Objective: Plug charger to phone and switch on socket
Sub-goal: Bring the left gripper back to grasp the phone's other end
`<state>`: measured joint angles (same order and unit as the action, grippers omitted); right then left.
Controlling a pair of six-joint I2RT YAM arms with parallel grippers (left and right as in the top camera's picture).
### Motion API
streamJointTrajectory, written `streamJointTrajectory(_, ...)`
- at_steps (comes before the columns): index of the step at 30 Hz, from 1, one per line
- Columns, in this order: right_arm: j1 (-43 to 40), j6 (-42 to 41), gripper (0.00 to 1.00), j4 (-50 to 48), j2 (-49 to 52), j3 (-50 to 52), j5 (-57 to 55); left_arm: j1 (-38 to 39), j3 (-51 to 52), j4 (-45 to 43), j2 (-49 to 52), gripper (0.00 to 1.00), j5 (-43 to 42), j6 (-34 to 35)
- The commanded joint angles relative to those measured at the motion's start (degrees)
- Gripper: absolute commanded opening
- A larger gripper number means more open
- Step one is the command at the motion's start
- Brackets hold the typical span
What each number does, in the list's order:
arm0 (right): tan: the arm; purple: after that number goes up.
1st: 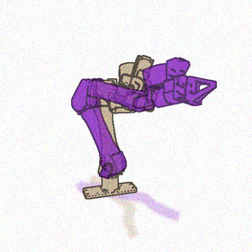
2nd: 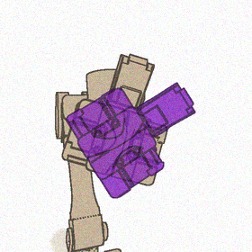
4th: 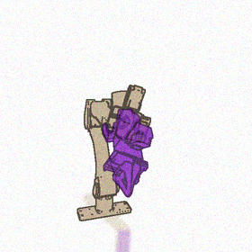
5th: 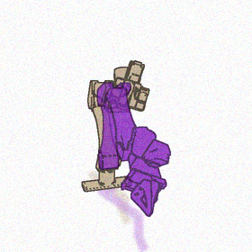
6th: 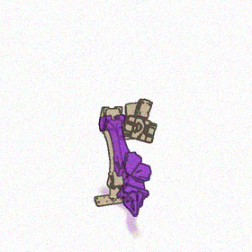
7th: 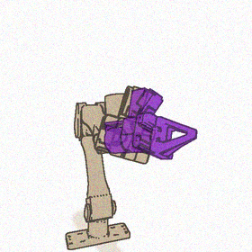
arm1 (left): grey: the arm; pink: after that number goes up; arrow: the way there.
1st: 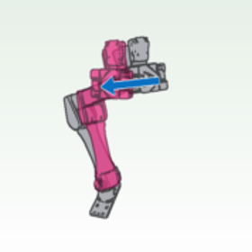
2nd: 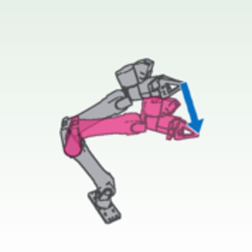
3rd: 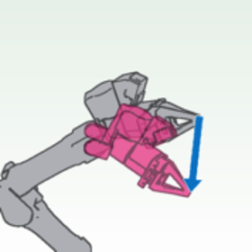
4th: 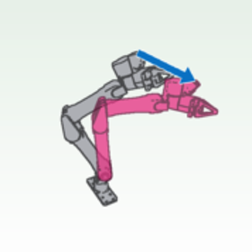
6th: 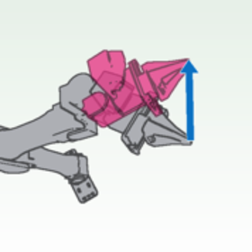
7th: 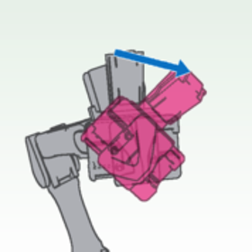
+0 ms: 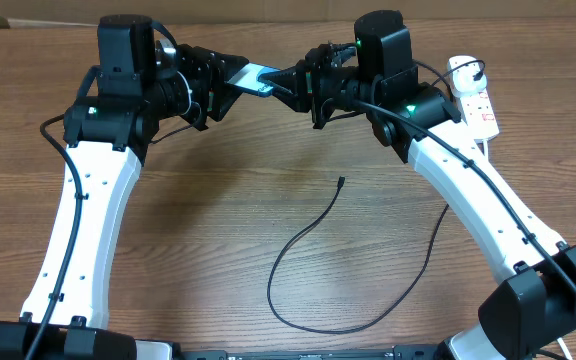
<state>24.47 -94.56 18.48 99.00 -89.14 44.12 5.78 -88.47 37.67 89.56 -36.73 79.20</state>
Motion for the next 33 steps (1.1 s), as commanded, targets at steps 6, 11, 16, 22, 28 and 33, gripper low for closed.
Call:
streamJointTrajectory(6, 0.8, -1.5, 0.04, -1.4, -0.3, -1.6, 2.0, 0.2, 0.2, -0.3, 0.3, 0.37, 1.4, 1.0)
streamJointTrajectory(11, 1.9, -1.7, 0.04, -1.4, -0.3, -1.6, 2.0, 0.2, 0.2, -0.3, 0.3, 0.34, 1.4, 1.0)
streamJointTrajectory(16, 2.1, -1.7, 0.04, -1.3, -0.3, -1.6, 2.0, 0.2, 0.2, -0.3, 0.3, 0.32, 1.8, 1.0)
streamJointTrajectory(22, 2.2, -1.7, 0.04, -1.3, -0.3, -1.6, 2.1, 0.2, 0.2, -0.3, 0.3, 0.24, 2.2, 1.0)
streamJointTrajectory(28, 2.3, -1.7, 0.04, -1.3, -0.3, -1.6, 3.1, 0.2, 0.2, -0.3, 0.3, 0.11, 2.2, 1.0)
streamJointTrajectory(33, 2.7, 0.0, 0.16, -1.3, -0.3, -1.6, 3.5, 0.2, 0.2, -0.3, 0.3, 0.04, 2.3, 1.0)
